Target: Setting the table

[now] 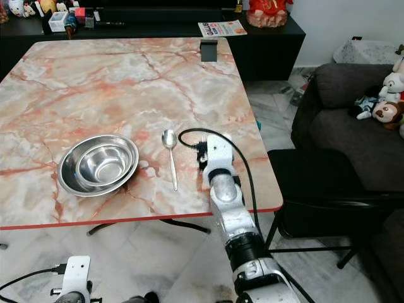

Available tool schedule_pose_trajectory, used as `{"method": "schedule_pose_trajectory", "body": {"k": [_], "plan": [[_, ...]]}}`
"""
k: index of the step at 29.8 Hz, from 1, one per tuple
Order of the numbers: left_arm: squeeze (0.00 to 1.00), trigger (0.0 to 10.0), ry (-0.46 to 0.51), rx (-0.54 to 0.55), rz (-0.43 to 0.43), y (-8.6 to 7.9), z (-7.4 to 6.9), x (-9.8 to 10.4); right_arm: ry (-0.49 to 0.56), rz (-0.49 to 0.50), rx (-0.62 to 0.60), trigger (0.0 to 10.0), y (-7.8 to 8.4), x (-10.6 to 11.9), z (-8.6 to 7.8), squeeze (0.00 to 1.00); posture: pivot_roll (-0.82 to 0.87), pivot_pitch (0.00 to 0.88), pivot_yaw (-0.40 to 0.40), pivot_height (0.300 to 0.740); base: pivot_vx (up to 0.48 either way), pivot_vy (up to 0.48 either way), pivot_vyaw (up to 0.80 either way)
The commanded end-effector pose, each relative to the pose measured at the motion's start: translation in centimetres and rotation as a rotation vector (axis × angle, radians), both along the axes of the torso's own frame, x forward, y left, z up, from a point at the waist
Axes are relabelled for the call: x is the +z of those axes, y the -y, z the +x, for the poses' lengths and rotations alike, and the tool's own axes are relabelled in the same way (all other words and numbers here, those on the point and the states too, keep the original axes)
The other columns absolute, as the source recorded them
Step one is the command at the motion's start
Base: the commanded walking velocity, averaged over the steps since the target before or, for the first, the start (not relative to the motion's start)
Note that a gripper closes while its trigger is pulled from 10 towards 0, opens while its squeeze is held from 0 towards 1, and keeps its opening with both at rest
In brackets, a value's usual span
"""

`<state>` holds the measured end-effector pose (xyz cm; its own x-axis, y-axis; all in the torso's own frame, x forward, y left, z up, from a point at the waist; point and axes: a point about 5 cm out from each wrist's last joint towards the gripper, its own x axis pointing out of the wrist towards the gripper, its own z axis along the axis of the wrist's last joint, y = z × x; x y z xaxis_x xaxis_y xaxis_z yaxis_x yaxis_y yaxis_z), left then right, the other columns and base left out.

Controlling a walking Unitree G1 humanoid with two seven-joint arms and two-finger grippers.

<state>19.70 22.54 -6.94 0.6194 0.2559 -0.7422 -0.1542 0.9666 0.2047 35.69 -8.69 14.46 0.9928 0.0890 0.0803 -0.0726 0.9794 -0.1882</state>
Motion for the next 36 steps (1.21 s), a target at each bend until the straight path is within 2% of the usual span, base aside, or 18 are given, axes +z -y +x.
{"method": "schedule_pose_trajectory", "body": {"k": [1,13,15,22,24,26,36], "plan": [[0.00,10.0,-0.007,0.008,-0.005,-0.1,-0.4,-0.2,0.088,0.016,0.018,10.0,-0.4,1.1,-0.2,0.00,-0.03,0.130,-0.004,0.740,0.000,0.000,0.00],[0.00,10.0,0.018,0.020,-0.022,0.1,0.1,0.0,0.317,0.129,0.041,10.0,0.5,4.0,-0.9,0.00,-0.03,0.128,-0.009,0.740,0.000,0.000,0.00],[0.00,10.0,0.015,0.019,-0.022,0.2,0.0,0.0,0.299,0.108,0.032,10.0,0.5,3.8,-0.8,0.00,-0.03,0.128,-0.009,0.740,0.000,0.000,0.00],[0.00,10.0,0.017,0.032,-0.031,0.1,-0.1,-0.1,0.283,0.147,0.029,10.0,0.8,3.3,-0.9,0.00,-0.03,0.133,-0.011,0.740,0.000,0.000,0.00],[0.00,10.0,0.012,0.036,-0.025,-0.1,-0.3,-0.1,0.242,0.110,-0.009,10.0,1.3,2.6,-0.7,0.00,-0.03,0.132,-0.009,0.740,0.000,0.000,0.00],[0.00,10.0,0.010,0.039,-0.019,-0.2,-0.4,-0.1,0.240,0.128,-0.012,10.0,1.5,2.4,-0.7,0.00,-0.03,0.132,-0.009,0.740,0.000,0.000,0.00],[0.00,10.0,0.010,0.041,-0.016,-0.3,-0.4,-0.1,0.239,0.125,-0.015,10.0,1.3,2.0,-1.1,0.00,-0.03,0.136,-0.006,0.740,0.000,0.431,0.00]]}}
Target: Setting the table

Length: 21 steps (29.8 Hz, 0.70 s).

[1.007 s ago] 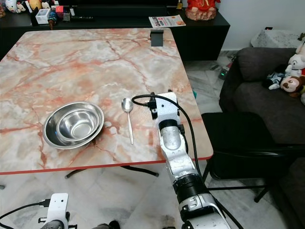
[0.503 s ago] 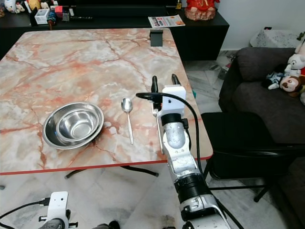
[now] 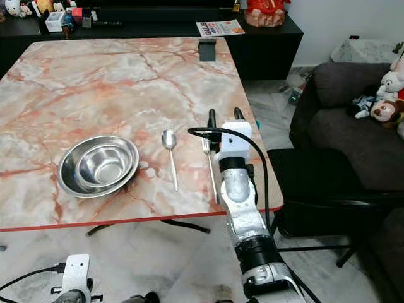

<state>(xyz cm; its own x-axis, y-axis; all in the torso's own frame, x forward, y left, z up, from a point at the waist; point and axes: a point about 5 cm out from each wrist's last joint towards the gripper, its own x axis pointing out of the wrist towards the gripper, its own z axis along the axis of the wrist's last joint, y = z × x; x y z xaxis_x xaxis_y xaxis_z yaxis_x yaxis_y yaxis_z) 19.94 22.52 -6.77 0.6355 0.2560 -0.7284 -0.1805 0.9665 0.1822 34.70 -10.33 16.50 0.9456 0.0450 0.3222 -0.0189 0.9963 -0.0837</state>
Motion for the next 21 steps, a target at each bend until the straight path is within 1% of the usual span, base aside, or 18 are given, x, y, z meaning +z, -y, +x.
{"method": "schedule_pose_trajectory", "body": {"k": [1,5,15,21], "plan": [[0.00,10.0,-0.020,0.018,0.003,-0.33,-0.60,-0.26,0.003,0.012,0.006,10.0,-0.32,0.03,-0.14,0.00,-0.03,0.136,-0.006,0.740,0.000,0.480,0.00],[0.00,10.0,-0.021,0.019,0.002,-0.34,-0.64,-0.28,0.012,0.014,-0.004,10.0,0.06,0.25,-0.06,0.00,-0.03,0.136,-0.006,0.740,0.000,0.480,0.00],[0.00,10.0,-0.021,0.021,0.002,-0.34,-0.67,-0.29,0.021,0.020,-0.012,10.0,0.26,0.38,-0.10,0.00,-0.03,0.139,-0.006,0.740,0.000,0.480,0.00],[0.00,10.0,-0.023,0.018,0.005,-0.34,-0.67,-0.30,0.024,0.022,-0.010,10.0,0.35,0.06,-0.37,0.00,-0.03,0.139,-0.006,0.740,0.000,0.480,0.00]]}}
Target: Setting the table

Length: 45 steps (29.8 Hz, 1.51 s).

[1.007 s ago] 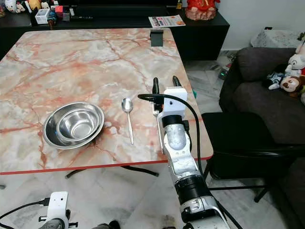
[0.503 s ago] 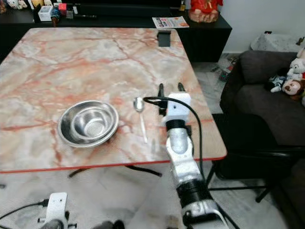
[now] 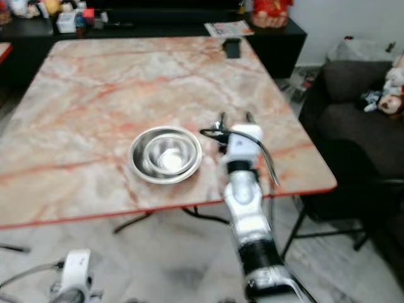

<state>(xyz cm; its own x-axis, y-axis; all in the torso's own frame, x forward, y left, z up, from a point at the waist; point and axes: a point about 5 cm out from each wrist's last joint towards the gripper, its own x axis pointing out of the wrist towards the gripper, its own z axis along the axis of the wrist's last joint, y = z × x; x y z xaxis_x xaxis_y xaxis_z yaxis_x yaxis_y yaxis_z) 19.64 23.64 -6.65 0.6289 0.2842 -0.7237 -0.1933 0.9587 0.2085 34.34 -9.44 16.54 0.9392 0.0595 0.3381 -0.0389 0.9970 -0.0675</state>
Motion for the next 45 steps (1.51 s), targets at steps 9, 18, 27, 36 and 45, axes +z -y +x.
{"method": "schedule_pose_trajectory", "body": {"k": [9,18,27,36,45], "plan": [[0.00,10.0,-0.020,0.006,-0.021,0.8,-0.5,-0.5,0.005,-0.024,-0.024,10.0,2.0,-0.8,-0.6,0.00,-0.03,0.141,-0.012,0.740,0.000,0.480,0.00],[0.00,10.0,-0.021,0.004,-0.021,0.8,-0.5,-0.5,-0.011,-0.045,-0.048,10.0,3.5,-1.8,-1.3,0.00,-0.04,0.144,-0.011,0.740,0.000,0.480,0.00],[0.00,10.0,-0.015,0.006,-0.020,0.9,-0.4,-0.5,-0.100,-0.091,-0.049,10.0,4.3,-4.5,-1.9,0.00,-0.03,0.138,-0.015,0.740,0.000,0.480,0.00],[0.00,10.0,-0.016,0.003,-0.021,1.0,-0.5,-0.5,-0.133,-0.102,-0.019,10.0,4.1,-5.4,-2.2,0.00,-0.03,0.128,-0.019,0.740,0.000,0.480,0.00],[0.00,10.0,-0.013,0.002,-0.020,1.0,-0.4,-0.5,-0.212,-0.124,0.013,10.0,3.9,-7.7,-2.9,0.00,-0.03,0.112,-0.023,0.740,0.000,0.480,0.00]]}}
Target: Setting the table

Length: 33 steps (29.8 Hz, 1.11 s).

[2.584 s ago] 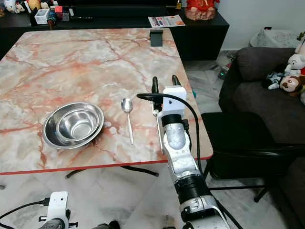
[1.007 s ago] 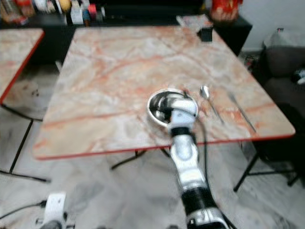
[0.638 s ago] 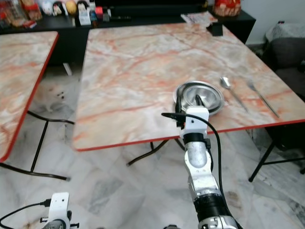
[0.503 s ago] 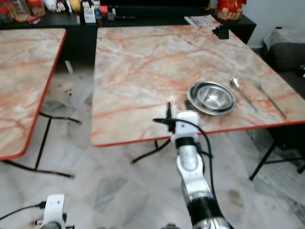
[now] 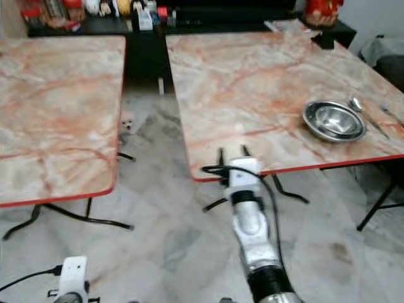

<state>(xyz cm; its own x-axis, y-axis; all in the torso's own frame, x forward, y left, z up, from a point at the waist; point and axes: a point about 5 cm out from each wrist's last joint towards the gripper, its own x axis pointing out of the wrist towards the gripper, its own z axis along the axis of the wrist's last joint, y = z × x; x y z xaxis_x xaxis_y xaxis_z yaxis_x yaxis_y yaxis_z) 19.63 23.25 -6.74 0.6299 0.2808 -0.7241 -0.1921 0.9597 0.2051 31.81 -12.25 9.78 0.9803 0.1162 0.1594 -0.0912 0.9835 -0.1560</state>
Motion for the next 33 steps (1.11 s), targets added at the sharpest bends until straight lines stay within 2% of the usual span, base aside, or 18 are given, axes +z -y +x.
{"method": "schedule_pose_trajectory", "body": {"k": [1,5,10,13,15,16,17,19,22,25,26,27,33], "plan": [[0.00,10.0,-0.014,0.003,-0.017,0.6,-0.4,-0.4,-0.041,-0.025,-0.019,10.0,1.1,-1.2,-0.4,0.00,-0.03,0.112,-0.023,0.740,0.000,0.480,0.00],[0.00,10.0,-0.015,0.002,-0.015,0.6,-0.4,-0.4,-0.077,-0.032,-0.018,10.0,1.3,-2.3,-0.9,0.00,-0.02,0.110,-0.025,0.740,0.000,0.480,0.00],[0.00,10.0,-0.017,0.004,-0.016,0.7,-0.6,-0.5,-0.219,-0.079,-0.024,10.0,2.1,-5.7,-2.3,0.00,-0.02,0.096,-0.033,0.740,0.000,0.480,0.00],[0.00,10.0,-0.018,0.003,-0.018,0.7,-0.6,-0.5,-0.269,-0.097,-0.024,10.0,2.4,-6.8,-2.8,0.00,-0.02,0.093,-0.035,0.740,0.000,0.480,0.00],[0.00,10.0,-0.019,0.004,-0.019,0.8,-0.6,-0.5,-0.367,-0.109,-0.039,10.0,3.2,-8.7,-3.8,0.00,-0.01,0.088,-0.036,0.740,0.000,0.480,0.00],[0.00,10.0,-0.019,0.004,-0.018,0.8,-0.7,-0.5,-0.476,-0.110,-0.068,10.0,4.0,-10.5,-5.0,0.00,-0.01,0.085,-0.036,0.740,0.000,0.480,0.00],[0.00,10.0,-0.019,0.004,-0.018,0.8,-0.7,-0.5,-0.476,-0.110,-0.068,10.0,4.0,-10.5,-5.0,0.00,-0.01,0.085,-0.036,0.740,0.000,0.480,0.00],[0.00,10.0,-0.020,0.004,-0.017,0.7,-0.7,-0.5,-0.575,-0.114,-0.103,10.0,5.0,-12.1,-6.3,0.00,0.00,0.082,-0.034,0.740,0.000,0.480,0.00],[0.00,10.0,-0.020,0.004,-0.016,0.6,-0.7,-0.5,-0.638,-0.108,-0.149,10.0,5.7,-13.0,-7.1,0.00,-0.01,0.077,-0.033,0.740,0.000,0.480,0.00],[0.00,10.0,-0.020,0.001,-0.013,0.5,-0.7,-0.5,-0.743,-0.057,-0.195,10.0,6.5,-14.4,-8.6,0.00,-0.01,0.071,-0.028,0.740,0.000,0.480,0.00],[0.00,10.0,-0.020,0.001,-0.013,0.5,-0.7,-0.5,-0.743,-0.057,-0.195,10.0,6.5,-14.4,-8.6,0.00,-0.01,0.071,-0.028,0.740,0.000,0.480,0.00],[0.00,10.0,-0.018,-0.002,-0.011,0.5,-0.5,-0.4,-0.806,-0.025,-0.217,10.0,6.9,-15.2,-9.7,0.00,0.00,0.069,-0.026,0.740,0.000,0.480,0.00],[0.00,10.0,-0.008,-0.001,-0.009,0.5,-0.1,-0.2,-0.971,0.007,-0.250,10.0,7.4,-17.3,-12.7,0.00,0.00,0.093,-0.016,0.740,0.000,0.480,0.00]]}}
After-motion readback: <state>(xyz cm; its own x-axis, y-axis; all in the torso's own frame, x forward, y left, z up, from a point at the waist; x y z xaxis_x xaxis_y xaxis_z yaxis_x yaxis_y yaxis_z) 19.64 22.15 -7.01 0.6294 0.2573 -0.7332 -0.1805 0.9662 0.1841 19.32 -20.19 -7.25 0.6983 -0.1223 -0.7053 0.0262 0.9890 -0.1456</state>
